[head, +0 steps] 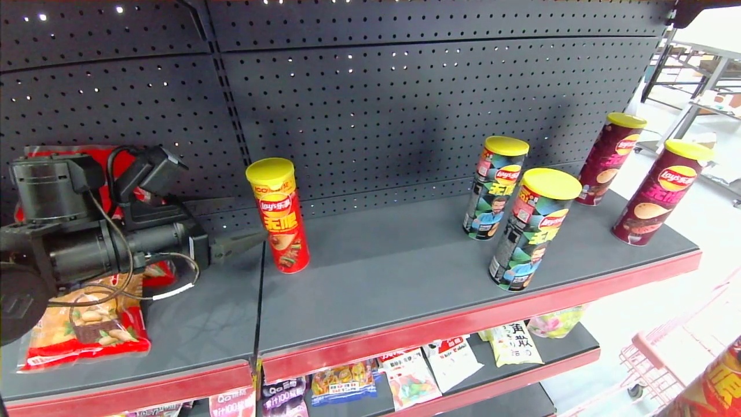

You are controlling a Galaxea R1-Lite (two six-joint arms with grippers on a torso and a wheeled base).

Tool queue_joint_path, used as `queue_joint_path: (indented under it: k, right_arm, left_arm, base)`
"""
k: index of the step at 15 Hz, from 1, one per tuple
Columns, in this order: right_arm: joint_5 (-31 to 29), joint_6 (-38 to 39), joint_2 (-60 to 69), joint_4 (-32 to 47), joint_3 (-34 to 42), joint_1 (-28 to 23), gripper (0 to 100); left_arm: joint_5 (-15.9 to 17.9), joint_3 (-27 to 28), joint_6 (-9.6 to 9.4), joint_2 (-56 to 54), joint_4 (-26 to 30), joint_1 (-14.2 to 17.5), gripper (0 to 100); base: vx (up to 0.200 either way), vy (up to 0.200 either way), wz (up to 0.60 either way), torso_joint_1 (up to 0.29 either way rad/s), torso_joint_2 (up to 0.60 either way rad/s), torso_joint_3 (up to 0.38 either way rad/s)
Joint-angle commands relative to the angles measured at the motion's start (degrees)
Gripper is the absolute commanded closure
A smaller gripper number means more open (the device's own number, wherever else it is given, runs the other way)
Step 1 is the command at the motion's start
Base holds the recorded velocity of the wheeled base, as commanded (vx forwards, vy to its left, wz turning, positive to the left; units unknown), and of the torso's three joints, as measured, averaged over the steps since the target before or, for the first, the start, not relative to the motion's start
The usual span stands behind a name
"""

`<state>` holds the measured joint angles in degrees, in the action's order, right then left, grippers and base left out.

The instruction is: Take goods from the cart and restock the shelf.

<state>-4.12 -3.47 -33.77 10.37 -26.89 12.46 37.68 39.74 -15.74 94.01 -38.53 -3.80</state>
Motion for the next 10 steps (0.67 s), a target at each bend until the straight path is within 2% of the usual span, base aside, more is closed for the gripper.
queue_joint_path:
  k: [1,3,6,10]
  right_arm:
    - [-0.01,0.05,-0.6,0.08,-0.27,0.02,100]
    - [-0.01,0.05,-1.12,0.0,-0.44,0.02,100]
    - [-0.01,0.05,-1.65,0.0,-0.88,0.02,100]
    - [-0.19,0.05,-1.74,0.0,-1.14,0.02,100]
  left_arm:
    - [1.08,1.57,-0.08,2.14,-0.05,0.02,0]
    - [1.34,3.33,-0.35,3.46,-0.14,0.02,0]
    - [1.87,5.96,-0.87,7.68,-4.8,0.02,0]
    - [4.07,7.98,-0.96,9.96,-5.59,-0.15,0]
  base:
    - [0.0,0.0,0.0,0.0,0.0,0.0]
    - [0.0,0.0,0.0,0.0,0.0,0.0]
    - [0.0,0.0,0.0,0.0,0.0,0.0]
    - [0.0,0.0,0.0,0.0,0.0,0.0]
